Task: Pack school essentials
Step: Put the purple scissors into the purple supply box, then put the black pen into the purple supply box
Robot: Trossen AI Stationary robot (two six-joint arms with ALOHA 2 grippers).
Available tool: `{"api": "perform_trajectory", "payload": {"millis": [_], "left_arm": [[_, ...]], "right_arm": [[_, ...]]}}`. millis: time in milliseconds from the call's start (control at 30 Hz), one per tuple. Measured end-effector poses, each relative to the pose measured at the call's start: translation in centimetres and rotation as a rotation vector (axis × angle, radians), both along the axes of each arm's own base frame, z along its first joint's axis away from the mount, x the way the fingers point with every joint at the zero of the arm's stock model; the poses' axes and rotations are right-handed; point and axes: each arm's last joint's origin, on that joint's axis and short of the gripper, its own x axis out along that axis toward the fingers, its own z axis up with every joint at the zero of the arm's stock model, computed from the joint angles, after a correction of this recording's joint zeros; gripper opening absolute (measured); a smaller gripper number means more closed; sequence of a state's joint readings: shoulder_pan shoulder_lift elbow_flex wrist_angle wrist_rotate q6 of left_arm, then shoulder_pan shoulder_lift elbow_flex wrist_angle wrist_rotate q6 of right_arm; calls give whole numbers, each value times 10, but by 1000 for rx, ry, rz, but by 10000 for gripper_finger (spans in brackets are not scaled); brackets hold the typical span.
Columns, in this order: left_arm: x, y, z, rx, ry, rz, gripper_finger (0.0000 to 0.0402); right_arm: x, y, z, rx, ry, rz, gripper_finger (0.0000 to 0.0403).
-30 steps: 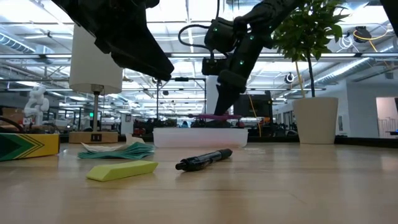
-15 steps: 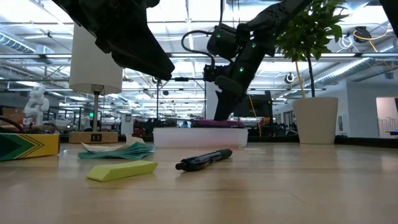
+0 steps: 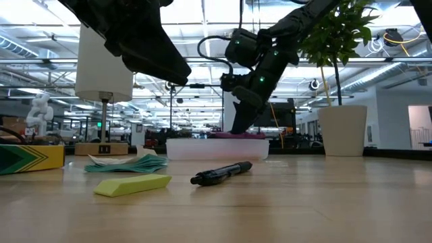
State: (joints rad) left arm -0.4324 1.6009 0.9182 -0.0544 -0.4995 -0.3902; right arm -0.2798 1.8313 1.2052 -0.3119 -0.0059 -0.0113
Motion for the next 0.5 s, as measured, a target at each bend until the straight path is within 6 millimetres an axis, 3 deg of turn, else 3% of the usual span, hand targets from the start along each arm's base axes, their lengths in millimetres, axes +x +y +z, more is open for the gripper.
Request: {"api": "perform_trajectory", "payload": {"millis": [500], "left_arm": [[2, 5, 0, -1, -5, 14, 216]], "right_arm": [[-1, 1, -1, -7, -26, 2, 141]]}}
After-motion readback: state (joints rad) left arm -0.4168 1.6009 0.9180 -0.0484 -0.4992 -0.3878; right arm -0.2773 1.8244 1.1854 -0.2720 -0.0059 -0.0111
